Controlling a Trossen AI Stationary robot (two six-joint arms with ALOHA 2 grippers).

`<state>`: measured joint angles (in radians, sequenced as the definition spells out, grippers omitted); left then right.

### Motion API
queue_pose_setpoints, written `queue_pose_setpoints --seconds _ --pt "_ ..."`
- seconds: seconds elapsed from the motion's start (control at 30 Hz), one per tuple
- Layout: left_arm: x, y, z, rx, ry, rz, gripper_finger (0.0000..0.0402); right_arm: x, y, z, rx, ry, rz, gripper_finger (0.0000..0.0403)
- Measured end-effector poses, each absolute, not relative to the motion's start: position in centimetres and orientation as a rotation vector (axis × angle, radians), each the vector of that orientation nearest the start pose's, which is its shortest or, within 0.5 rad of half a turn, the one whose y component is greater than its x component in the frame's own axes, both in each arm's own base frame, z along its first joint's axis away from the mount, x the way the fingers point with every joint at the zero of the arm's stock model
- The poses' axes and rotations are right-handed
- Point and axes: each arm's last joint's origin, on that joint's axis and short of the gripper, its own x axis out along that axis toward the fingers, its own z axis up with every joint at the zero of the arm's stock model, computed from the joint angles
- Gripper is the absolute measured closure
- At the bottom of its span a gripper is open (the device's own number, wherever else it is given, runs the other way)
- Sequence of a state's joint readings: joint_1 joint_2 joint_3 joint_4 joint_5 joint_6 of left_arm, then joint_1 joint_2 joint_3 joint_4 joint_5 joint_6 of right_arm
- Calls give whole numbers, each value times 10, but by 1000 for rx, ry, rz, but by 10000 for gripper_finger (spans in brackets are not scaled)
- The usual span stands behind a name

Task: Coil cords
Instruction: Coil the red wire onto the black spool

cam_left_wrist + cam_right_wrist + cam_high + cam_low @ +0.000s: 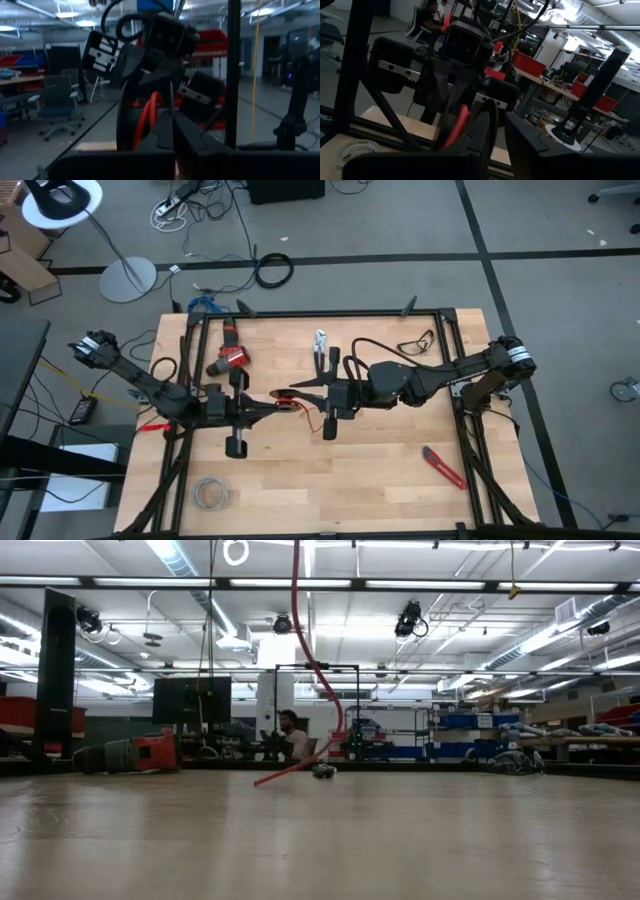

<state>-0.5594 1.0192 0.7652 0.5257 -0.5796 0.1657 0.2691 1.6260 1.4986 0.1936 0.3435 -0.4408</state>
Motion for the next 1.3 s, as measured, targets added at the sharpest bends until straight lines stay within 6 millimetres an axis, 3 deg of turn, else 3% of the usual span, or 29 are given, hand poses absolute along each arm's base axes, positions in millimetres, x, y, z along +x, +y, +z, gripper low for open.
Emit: queue_pose_setpoints --seconds 0.43,0.6,1.3 --pt "177 -96 309 -70 -534 -46 401 368 91 406 -372 -85 -85 347" --pt "169 -92 304 -43 -642 -108 401 369 90 405 -292 -92 -17 348" --pt "187 -92 294 31 -768 -165 401 375 82 404 -223 -124 85 339"
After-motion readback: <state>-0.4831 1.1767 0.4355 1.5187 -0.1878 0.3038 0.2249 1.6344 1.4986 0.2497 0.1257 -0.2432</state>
